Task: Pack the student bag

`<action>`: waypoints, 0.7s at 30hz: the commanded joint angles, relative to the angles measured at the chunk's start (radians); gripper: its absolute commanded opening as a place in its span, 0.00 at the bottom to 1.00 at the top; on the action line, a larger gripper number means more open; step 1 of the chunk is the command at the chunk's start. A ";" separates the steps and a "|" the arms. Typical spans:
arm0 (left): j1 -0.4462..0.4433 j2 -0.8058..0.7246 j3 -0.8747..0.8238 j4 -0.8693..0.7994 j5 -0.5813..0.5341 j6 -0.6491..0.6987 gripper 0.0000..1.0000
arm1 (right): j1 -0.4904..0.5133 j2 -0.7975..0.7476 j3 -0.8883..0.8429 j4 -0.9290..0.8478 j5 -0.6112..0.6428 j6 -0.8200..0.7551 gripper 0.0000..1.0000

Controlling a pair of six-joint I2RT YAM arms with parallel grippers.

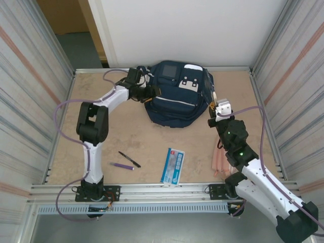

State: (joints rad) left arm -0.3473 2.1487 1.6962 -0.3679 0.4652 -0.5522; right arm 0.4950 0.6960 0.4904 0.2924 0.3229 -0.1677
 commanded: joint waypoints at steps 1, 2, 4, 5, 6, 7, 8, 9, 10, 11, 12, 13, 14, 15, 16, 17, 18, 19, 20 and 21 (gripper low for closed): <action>0.000 0.054 0.065 -0.073 0.023 0.064 0.61 | -0.007 -0.034 0.022 -0.008 -0.047 0.033 0.00; -0.002 0.074 0.082 -0.080 0.040 0.070 0.60 | -0.007 -0.037 0.011 0.002 -0.048 0.039 0.00; -0.007 0.100 0.098 -0.098 0.058 0.083 0.58 | -0.009 -0.031 -0.001 0.020 -0.051 0.043 0.00; -0.010 0.105 0.097 -0.103 0.050 0.089 0.59 | -0.009 -0.022 0.007 0.011 -0.054 0.043 0.00; -0.010 0.110 0.095 -0.102 0.049 0.090 0.58 | -0.009 -0.018 0.017 -0.006 -0.059 0.043 0.00; -0.010 0.117 0.094 -0.096 0.062 0.088 0.57 | -0.009 -0.016 0.027 -0.025 -0.075 0.047 0.00; -0.010 0.125 0.097 -0.090 0.084 0.087 0.55 | -0.010 -0.016 0.024 -0.029 -0.091 0.053 0.00; -0.010 0.126 0.102 -0.083 0.111 0.085 0.50 | -0.009 -0.015 0.017 -0.021 -0.102 0.058 0.00; -0.010 0.127 0.103 -0.077 0.140 0.087 0.46 | -0.009 -0.009 0.009 -0.010 -0.111 0.060 0.00; -0.010 0.117 0.100 -0.069 0.161 0.092 0.40 | -0.009 0.007 0.007 -0.005 -0.122 0.060 0.00; -0.010 0.108 0.094 -0.061 0.174 0.096 0.33 | -0.009 0.024 0.015 -0.013 -0.130 0.058 0.00; -0.010 0.097 0.087 -0.056 0.184 0.104 0.23 | -0.009 0.041 0.035 -0.046 -0.149 0.059 0.00; -0.009 0.084 0.085 -0.057 0.187 0.105 0.14 | -0.007 0.058 0.061 -0.089 -0.174 0.055 0.00; -0.007 0.073 0.083 -0.057 0.190 0.101 0.07 | -0.004 0.067 0.080 -0.117 -0.195 0.050 0.00; -0.003 0.056 0.077 -0.056 0.202 0.088 0.00 | -0.003 0.076 0.094 -0.145 -0.224 0.037 0.00; 0.003 0.031 0.062 -0.040 0.220 0.068 0.00 | 0.001 0.084 0.103 -0.166 -0.262 0.012 0.01; 0.008 0.007 0.037 -0.014 0.237 0.047 0.00 | 0.002 0.092 0.117 -0.198 -0.300 -0.021 0.02; 0.013 -0.031 0.001 0.022 0.248 0.017 0.00 | 0.007 0.108 0.143 -0.246 -0.329 -0.068 0.01; 0.018 -0.073 -0.034 0.057 0.246 -0.016 0.00 | 0.021 0.122 0.168 -0.286 -0.343 -0.108 0.01; 0.022 -0.105 -0.060 0.078 0.239 -0.043 0.00 | 0.034 0.131 0.193 -0.329 -0.363 -0.145 0.01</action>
State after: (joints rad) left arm -0.3389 2.1853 1.6894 -0.3542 0.6361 -0.5205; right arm 0.5053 0.8139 0.5915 0.0467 0.0669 -0.1978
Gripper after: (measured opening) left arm 0.060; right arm 0.118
